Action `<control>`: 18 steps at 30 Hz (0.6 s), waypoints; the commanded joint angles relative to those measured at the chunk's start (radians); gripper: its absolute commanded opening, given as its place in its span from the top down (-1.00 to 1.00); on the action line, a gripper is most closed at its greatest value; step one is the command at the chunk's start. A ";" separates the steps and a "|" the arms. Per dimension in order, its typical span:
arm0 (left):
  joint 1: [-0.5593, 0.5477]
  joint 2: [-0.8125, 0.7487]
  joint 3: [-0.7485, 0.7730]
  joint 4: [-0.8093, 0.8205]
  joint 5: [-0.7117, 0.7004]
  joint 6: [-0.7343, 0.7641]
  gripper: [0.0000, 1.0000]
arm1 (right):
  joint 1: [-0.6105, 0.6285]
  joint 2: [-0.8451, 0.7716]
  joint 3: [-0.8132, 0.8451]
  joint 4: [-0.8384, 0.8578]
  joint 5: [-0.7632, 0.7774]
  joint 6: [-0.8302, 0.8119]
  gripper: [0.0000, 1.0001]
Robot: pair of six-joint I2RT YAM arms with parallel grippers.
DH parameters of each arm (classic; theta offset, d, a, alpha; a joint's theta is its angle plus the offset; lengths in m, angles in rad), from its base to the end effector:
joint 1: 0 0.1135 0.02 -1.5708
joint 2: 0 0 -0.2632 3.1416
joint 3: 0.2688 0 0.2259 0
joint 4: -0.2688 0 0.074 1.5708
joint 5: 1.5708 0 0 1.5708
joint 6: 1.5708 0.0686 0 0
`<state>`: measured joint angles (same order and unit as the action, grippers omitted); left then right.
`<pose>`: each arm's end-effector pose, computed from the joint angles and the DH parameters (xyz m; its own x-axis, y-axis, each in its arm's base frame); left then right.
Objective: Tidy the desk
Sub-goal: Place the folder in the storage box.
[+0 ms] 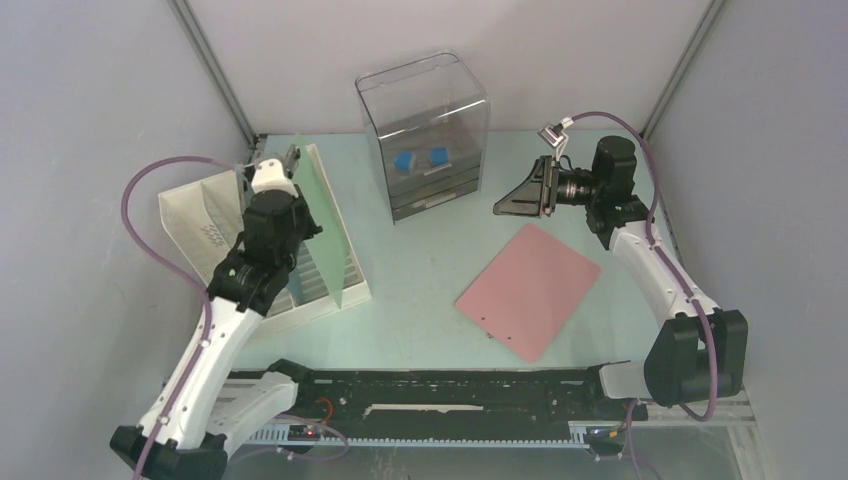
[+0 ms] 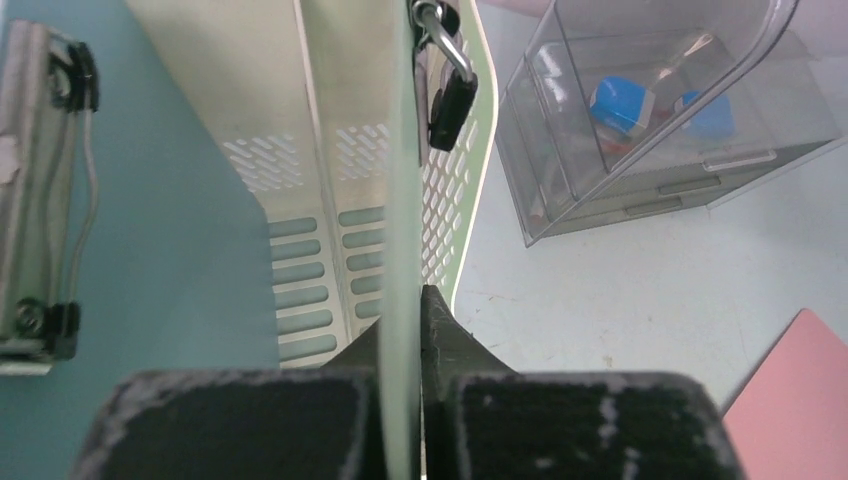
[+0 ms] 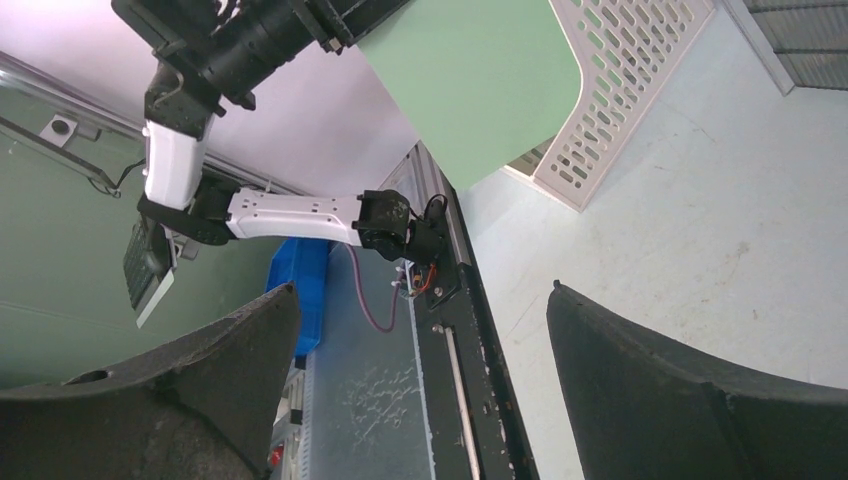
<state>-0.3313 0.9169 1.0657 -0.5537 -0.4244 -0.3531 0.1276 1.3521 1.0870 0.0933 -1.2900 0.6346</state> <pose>0.1906 -0.0357 0.3602 -0.3283 -0.2203 -0.9185 -0.1865 0.9684 -0.1656 0.2698 0.1011 0.3554 -0.7141 0.0740 -0.6961 -0.6840 0.1372 0.7164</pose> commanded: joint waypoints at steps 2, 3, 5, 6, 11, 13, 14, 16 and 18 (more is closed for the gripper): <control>0.002 -0.136 -0.097 0.192 -0.026 0.066 1.00 | -0.004 -0.017 0.006 0.010 -0.014 -0.005 -0.99; 0.001 -0.151 -0.109 0.211 -0.030 0.074 1.00 | -0.004 -0.017 0.006 0.010 -0.015 -0.005 -0.99; -0.003 -0.174 -0.134 0.252 -0.034 0.083 1.00 | -0.005 -0.017 0.007 0.010 -0.015 -0.005 -0.99; -0.004 -0.189 -0.145 0.270 -0.033 0.085 1.00 | -0.006 -0.017 0.006 0.010 -0.014 -0.004 -0.99; -0.018 -0.224 -0.196 0.342 -0.036 0.089 1.00 | -0.009 -0.020 0.006 0.010 -0.015 -0.003 -0.99; -0.025 -0.234 -0.221 0.373 -0.048 0.089 1.00 | -0.009 -0.022 0.006 0.010 -0.015 -0.002 -0.99; -0.032 -0.237 -0.235 0.387 -0.059 0.088 1.00 | -0.011 -0.021 0.005 0.011 -0.016 -0.002 -0.99; -0.051 -0.239 -0.260 0.414 -0.089 0.098 1.00 | -0.012 -0.024 0.007 0.011 -0.017 -0.001 -0.99; -0.074 -0.236 -0.282 0.446 -0.116 0.116 1.00 | -0.014 -0.025 0.007 0.012 -0.018 -0.001 -0.99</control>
<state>-0.3695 0.6910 0.8078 -0.2481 -0.4747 -0.2787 0.1226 1.3521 1.0870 0.0937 -1.2919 0.6350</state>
